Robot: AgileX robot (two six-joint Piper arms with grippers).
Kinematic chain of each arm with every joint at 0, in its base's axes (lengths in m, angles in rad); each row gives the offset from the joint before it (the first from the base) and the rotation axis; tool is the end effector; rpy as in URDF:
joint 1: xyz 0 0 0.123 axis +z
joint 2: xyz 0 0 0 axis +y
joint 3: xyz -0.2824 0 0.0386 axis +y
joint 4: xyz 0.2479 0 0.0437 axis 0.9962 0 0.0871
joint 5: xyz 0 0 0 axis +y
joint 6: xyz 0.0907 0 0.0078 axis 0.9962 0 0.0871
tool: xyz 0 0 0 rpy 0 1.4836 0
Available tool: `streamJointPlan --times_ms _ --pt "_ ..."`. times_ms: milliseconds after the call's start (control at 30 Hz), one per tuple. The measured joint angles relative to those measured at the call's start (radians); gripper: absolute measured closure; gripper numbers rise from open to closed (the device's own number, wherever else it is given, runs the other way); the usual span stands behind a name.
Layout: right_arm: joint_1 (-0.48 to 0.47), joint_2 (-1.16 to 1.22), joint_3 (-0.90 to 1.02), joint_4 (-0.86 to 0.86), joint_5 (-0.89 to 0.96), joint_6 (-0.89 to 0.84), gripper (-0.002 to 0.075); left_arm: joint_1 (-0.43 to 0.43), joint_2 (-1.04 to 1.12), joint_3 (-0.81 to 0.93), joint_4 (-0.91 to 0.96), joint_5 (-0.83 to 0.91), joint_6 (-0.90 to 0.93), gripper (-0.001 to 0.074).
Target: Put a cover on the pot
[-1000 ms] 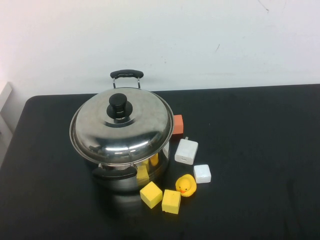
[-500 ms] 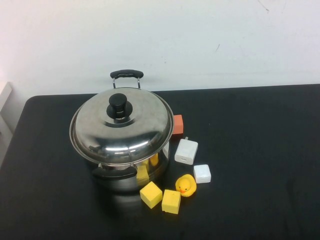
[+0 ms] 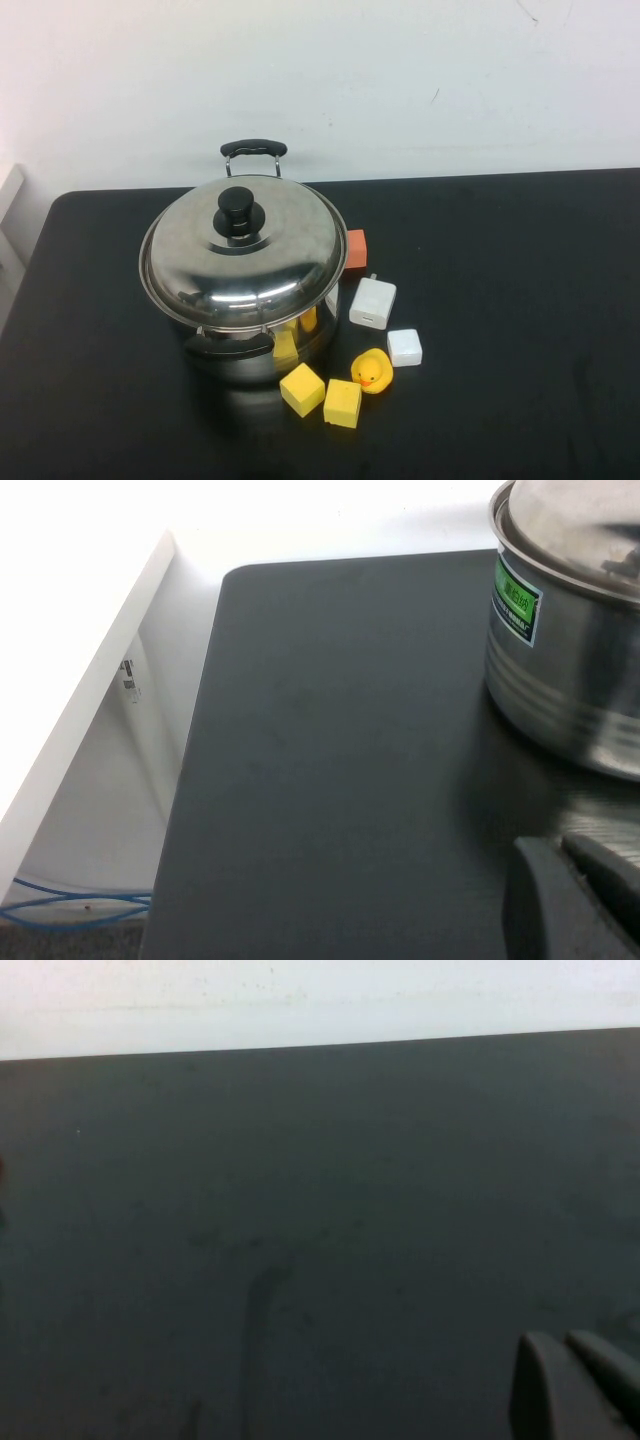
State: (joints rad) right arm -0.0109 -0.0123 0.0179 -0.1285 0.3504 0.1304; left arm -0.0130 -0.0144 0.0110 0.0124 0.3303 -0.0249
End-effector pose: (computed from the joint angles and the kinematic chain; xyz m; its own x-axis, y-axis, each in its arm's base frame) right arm 0.0530 -0.0046 0.1764 -0.2625 0.0125 -0.9649 0.0559 0.9984 -0.0023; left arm 0.0532 -0.0003 0.1803 -0.2375 -0.0101 -0.9713 0.0060 0.9999 -0.0118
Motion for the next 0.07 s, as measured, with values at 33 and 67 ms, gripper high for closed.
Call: streamJointPlan --times_ms 33,67 --pt "0.000 0.000 0.000 0.000 0.000 0.000 0.0728 0.000 0.000 0.000 0.000 0.000 0.000 0.0737" --pt "0.000 0.000 0.000 0.000 0.000 0.000 0.0728 0.000 0.000 0.000 0.000 0.000 0.000 0.0737"
